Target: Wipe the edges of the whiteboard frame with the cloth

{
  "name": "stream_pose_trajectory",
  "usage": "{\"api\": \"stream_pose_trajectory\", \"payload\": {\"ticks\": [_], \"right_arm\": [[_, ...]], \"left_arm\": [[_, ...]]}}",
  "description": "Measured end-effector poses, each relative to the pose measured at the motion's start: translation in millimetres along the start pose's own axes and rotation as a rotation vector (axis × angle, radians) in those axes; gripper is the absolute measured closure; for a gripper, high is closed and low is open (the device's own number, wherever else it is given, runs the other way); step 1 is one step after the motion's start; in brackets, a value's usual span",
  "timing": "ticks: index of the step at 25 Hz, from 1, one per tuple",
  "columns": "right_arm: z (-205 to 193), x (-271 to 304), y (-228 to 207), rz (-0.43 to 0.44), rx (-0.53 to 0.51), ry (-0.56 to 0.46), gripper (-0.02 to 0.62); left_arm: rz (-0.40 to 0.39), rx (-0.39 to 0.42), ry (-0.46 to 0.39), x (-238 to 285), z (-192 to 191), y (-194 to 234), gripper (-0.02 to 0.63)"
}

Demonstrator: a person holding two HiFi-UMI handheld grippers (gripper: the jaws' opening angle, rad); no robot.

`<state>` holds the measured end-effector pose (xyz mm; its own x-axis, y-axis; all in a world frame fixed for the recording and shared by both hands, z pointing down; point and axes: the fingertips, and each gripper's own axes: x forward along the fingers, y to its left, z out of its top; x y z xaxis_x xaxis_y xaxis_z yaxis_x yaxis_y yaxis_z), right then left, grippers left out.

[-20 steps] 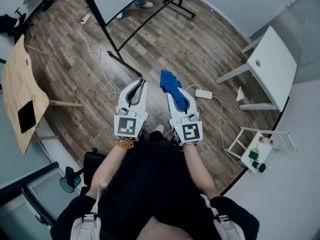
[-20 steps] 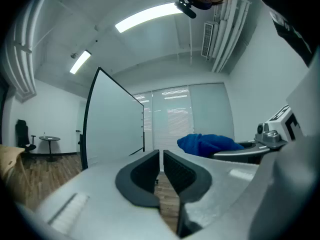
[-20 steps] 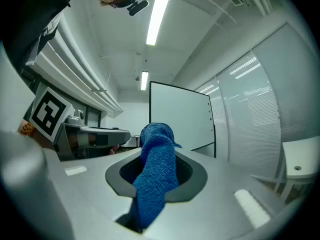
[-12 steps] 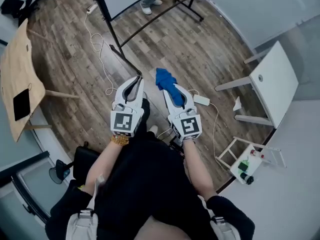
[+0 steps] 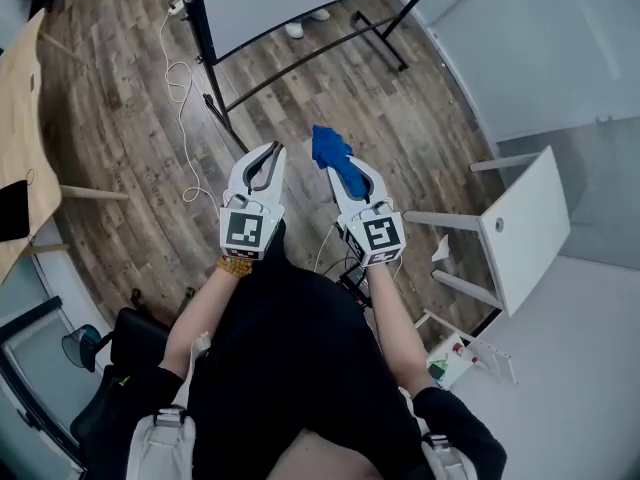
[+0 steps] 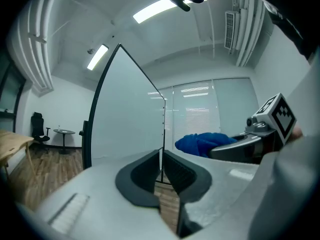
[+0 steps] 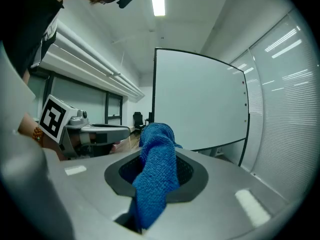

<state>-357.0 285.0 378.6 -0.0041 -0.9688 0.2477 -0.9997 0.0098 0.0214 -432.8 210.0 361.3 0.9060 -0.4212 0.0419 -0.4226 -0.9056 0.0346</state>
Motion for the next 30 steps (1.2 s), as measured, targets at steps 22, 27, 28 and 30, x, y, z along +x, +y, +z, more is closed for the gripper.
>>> {"api": "stream_pose_trajectory", "payload": {"ticks": [22,27,28,30], "right_arm": [[-109,364,-69,0.51,-0.069,0.28,0.492],[-150,401,-46,0.551,-0.066,0.382,0.492],[-154,410,-41,0.554,-0.058,0.392,0.492],[-161,424,-31,0.561,-0.047,0.421,0.492]], "left_arm": [[0.55,-0.045,0.071,180,-34,166,0.591],[0.592,-0.109,0.125,176,-60,182,0.594],[0.591,-0.102,0.126,176,-64,187,0.594],[0.596,-0.083,0.13,175,-70,196,0.595]]}}
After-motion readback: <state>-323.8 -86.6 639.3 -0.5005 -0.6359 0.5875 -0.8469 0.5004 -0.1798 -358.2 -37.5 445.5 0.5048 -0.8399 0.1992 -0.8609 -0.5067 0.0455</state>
